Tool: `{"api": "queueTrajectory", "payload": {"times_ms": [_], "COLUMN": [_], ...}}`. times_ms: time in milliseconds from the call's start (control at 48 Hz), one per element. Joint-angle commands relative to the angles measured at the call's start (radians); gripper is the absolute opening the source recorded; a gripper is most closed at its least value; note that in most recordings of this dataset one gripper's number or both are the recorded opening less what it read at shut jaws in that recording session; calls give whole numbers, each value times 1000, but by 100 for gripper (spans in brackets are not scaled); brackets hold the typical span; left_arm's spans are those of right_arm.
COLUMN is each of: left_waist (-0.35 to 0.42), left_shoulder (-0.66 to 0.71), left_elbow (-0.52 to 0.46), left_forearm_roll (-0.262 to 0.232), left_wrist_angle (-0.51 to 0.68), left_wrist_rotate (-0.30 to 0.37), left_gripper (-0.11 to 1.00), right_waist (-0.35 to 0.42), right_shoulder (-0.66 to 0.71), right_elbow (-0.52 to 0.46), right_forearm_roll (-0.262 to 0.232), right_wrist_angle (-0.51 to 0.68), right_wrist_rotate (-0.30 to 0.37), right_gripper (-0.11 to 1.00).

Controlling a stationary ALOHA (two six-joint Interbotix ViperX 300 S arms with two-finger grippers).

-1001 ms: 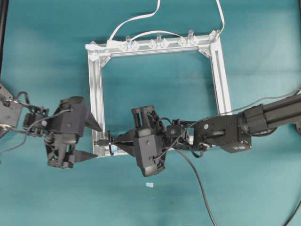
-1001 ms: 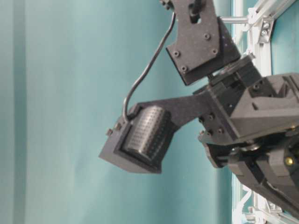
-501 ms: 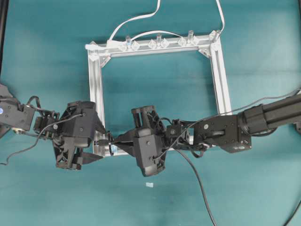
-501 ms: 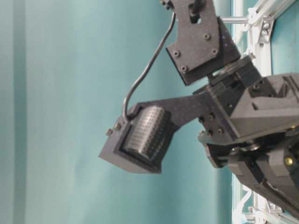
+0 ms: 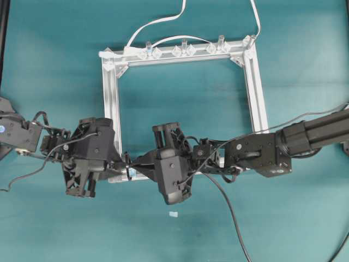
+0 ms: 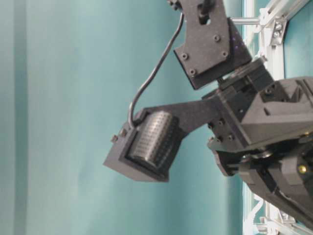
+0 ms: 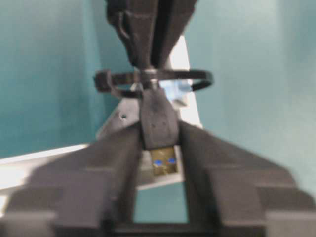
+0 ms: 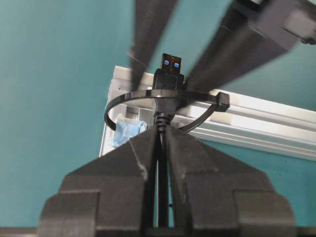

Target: Insert the wire through the string loop located on the left side.

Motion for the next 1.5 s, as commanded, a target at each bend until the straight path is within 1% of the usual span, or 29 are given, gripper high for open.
{"api": "queueTrajectory", "payload": {"times_ms": [0,355,584,772,792,834,876,1043,1105,1168,1481], "left_waist": [-3,-3,-3,-3,-3,-3,-3,-3,-3,-3,-3], "left_shoulder": [-8,-11,-15,-15,-15,-15,-15,-15,-15,-15,-17], "left_elbow": [-31,-32,-32,-35,-35,-35,-37,-37,-37,-37,-37], "left_forearm_roll": [3,2,3,3,3,3,3,3,3,3,3], "left_wrist_angle": [11,29,29,29,29,29,29,29,31,29,31], "left_wrist_rotate": [-2,-5,-5,-5,-5,-5,-5,-5,-5,-5,-5], "left_gripper": [19,20,20,20,20,20,20,20,20,20,20], "right_waist": [3,3,3,3,3,3,3,3,3,3,3], "right_shoulder": [-18,-18,-18,-18,-18,-18,-18,-18,-18,-18,-20], "right_elbow": [-15,-14,-15,-14,-14,-14,-12,-6,-3,-3,-2], "right_forearm_roll": [-2,-2,-2,-2,-2,-2,2,2,0,0,0], "right_wrist_angle": [-5,2,41,60,58,57,57,51,51,51,51], "right_wrist_rotate": [3,9,12,46,52,61,64,64,64,64,66], "right_gripper": [7,7,7,8,10,19,30,79,90,93,93]}}
